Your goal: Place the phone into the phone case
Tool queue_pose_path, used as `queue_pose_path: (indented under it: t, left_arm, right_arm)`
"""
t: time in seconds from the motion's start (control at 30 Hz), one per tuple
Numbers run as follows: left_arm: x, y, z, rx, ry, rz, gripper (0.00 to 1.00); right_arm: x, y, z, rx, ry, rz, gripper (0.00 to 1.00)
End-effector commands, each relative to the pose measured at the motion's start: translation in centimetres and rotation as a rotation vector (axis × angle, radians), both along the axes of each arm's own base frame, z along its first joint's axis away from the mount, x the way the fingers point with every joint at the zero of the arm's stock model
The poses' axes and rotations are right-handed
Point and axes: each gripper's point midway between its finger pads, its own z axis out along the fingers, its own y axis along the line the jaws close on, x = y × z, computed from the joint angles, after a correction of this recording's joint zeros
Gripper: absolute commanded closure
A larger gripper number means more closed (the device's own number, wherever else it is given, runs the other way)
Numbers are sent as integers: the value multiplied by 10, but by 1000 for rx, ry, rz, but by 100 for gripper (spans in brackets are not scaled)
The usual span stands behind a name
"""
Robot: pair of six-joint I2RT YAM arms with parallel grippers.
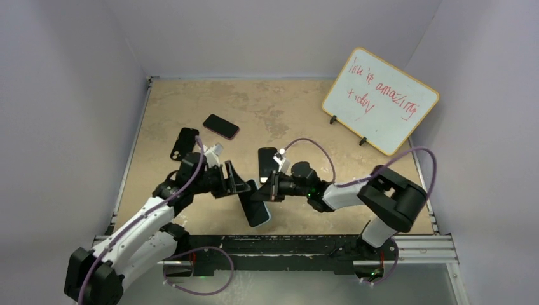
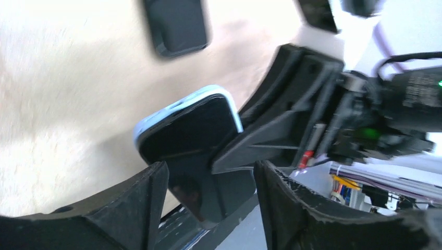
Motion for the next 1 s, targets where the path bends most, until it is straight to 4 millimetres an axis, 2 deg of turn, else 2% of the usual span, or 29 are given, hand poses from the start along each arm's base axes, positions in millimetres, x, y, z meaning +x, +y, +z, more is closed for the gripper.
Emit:
queue_pose_path:
  t: [0.0, 0.03, 0.13, 0.3, 0.43, 0.6, 0.73, 0.83, 0.97]
  left_arm:
    - [21, -2, 86, -40, -283, -19, 31]
    - [23, 0, 99, -37, -320, -12, 26]
    - [28, 9, 135, -37, -422, 42, 18]
    - [23, 12, 193, -159, -583, 80, 16]
    - [12, 1, 222, -276, -681, 11, 15]
    - [-10, -11, 253, -460, -785, -86, 15]
    - [-25, -23, 264, -607, -786, -189, 20]
    - [-30, -28, 261, -680, -756, -226, 26]
    - [-36, -29, 257, -770, -710, -240, 39]
  right_arm:
    - [18, -5, 71, 133, -167, -5, 100]
    - [20, -8, 79, 134, -191, -5, 100]
    - [22, -15, 114, 173, -271, 11, 100]
    - [15, -29, 171, 207, -405, 46, 100]
    - [-5, -41, 218, 307, -498, 85, 100]
    - [-24, -48, 254, 432, -527, 129, 100]
    - [-33, -52, 271, 512, -541, 147, 100]
    - [-37, -53, 277, 551, -544, 158, 100]
    - [-38, -53, 279, 586, -534, 158, 100]
